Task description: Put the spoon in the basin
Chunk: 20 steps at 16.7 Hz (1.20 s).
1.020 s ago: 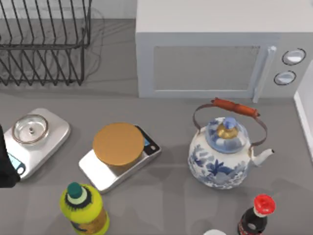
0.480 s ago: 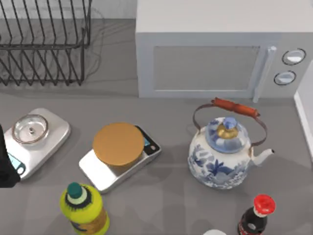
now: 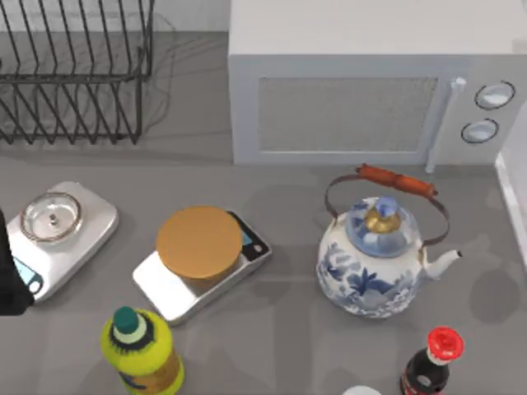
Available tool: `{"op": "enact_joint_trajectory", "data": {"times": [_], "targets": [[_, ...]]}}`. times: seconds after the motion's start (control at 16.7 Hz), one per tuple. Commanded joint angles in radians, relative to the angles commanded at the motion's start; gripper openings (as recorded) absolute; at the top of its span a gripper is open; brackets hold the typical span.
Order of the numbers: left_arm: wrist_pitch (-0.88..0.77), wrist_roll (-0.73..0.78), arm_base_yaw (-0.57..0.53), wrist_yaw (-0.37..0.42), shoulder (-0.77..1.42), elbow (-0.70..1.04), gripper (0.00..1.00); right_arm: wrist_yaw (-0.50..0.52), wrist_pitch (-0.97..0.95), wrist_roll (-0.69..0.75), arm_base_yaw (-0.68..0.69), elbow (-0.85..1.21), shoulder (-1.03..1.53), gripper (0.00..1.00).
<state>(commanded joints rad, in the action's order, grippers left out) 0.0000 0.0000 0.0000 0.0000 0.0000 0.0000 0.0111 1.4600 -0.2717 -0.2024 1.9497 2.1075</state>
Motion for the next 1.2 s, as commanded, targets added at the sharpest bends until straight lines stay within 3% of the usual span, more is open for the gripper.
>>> {"op": "enact_joint_trajectory", "data": {"times": [0.3,0.54,0.78,1.2], "targets": [[0.0,0.0,0.0,0.0,0.0,0.0,1.0,0.001,0.144,-0.022,0.021,0.535,0.348,0.0],[0.0,0.0,0.0,0.0,0.0,0.0,1.0,0.002,0.215,-0.034,0.035,0.824,0.542,0.0],[0.0,0.0,0.0,0.0,0.0,0.0,1.0,0.003,0.243,-0.04,0.043,0.949,0.632,0.0],[0.0,0.0,0.0,0.0,0.0,0.0,1.0,0.002,0.228,-0.042,0.037,0.935,0.628,0.0]]}}
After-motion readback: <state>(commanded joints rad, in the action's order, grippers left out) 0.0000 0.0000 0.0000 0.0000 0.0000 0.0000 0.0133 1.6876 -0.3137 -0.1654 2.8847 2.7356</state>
